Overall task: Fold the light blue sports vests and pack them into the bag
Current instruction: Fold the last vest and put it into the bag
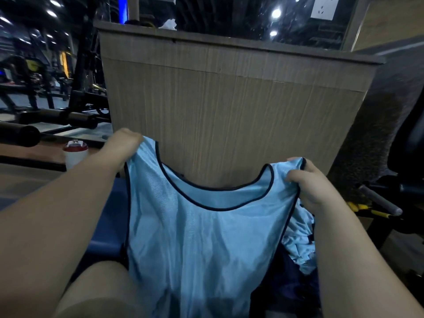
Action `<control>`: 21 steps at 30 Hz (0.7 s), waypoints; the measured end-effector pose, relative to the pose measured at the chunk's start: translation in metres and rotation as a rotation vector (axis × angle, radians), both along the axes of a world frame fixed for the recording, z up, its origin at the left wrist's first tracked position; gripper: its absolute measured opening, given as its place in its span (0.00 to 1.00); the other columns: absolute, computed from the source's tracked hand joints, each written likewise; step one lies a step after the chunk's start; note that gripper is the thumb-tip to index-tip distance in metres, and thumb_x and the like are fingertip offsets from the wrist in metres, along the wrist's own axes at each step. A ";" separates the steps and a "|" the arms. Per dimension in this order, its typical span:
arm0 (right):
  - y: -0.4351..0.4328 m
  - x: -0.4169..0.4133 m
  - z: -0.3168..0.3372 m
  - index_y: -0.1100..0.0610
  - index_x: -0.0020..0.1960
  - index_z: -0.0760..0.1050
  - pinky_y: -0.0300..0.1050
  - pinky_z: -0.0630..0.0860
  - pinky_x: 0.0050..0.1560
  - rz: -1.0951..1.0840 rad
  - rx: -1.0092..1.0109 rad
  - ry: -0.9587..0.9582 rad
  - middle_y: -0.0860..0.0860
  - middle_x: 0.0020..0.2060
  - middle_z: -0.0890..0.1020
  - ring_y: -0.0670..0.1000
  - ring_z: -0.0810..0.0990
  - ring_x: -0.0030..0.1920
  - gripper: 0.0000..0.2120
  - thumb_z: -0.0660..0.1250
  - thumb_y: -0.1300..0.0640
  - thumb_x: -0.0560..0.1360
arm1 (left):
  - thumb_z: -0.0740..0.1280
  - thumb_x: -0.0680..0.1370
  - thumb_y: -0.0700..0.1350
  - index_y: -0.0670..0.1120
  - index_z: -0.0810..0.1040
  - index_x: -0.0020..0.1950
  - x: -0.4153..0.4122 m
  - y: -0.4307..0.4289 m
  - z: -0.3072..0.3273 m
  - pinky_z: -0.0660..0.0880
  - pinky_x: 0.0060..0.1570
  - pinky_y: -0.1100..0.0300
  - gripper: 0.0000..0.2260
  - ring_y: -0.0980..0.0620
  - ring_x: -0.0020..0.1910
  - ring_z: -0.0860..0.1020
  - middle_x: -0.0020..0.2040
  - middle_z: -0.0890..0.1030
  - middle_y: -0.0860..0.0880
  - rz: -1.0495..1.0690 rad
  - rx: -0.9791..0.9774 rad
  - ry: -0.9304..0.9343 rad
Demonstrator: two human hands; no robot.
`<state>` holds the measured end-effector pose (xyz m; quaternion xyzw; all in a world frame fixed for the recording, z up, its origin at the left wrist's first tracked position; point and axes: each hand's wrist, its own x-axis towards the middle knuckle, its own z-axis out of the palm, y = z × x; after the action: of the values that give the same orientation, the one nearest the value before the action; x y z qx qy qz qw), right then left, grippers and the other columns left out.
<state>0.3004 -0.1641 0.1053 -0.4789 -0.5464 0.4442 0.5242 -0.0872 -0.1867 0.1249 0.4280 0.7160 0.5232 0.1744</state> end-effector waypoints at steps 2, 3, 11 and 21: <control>0.000 -0.006 -0.002 0.54 0.50 0.75 0.51 0.80 0.46 -0.044 0.036 -0.126 0.55 0.45 0.82 0.55 0.82 0.44 0.13 0.62 0.69 0.73 | 0.63 0.76 0.49 0.40 0.75 0.49 0.003 -0.001 -0.004 0.70 0.44 0.53 0.12 0.41 0.47 0.77 0.46 0.79 0.41 0.047 0.000 0.087; 0.000 -0.009 -0.003 0.54 0.51 0.76 0.56 0.81 0.50 -0.050 0.054 -0.167 0.55 0.46 0.83 0.56 0.83 0.46 0.11 0.65 0.68 0.73 | 0.63 0.77 0.50 0.41 0.74 0.46 0.006 -0.001 -0.005 0.69 0.43 0.54 0.11 0.41 0.46 0.77 0.44 0.78 0.41 0.053 0.003 0.114; -0.005 -0.023 0.000 0.58 0.48 0.77 0.55 0.79 0.49 -0.207 0.160 -0.209 0.57 0.45 0.83 0.59 0.83 0.48 0.12 0.71 0.49 0.75 | 0.68 0.76 0.56 0.42 0.74 0.46 0.018 0.001 -0.006 0.71 0.40 0.55 0.17 0.46 0.41 0.77 0.42 0.78 0.45 0.060 0.051 0.176; -0.021 -0.027 0.025 0.54 0.38 0.72 0.56 0.79 0.53 -0.078 0.083 0.296 0.57 0.40 0.80 0.56 0.81 0.43 0.14 0.72 0.49 0.75 | 0.72 0.75 0.53 0.45 0.79 0.54 0.040 -0.005 0.010 0.69 0.53 0.60 0.14 0.53 0.52 0.76 0.50 0.80 0.50 -0.201 0.120 -0.170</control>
<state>0.2737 -0.1848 0.1298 -0.4068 -0.4622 0.4662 0.6352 -0.0470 -0.1922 0.1349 0.4612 0.6196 0.5794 0.2601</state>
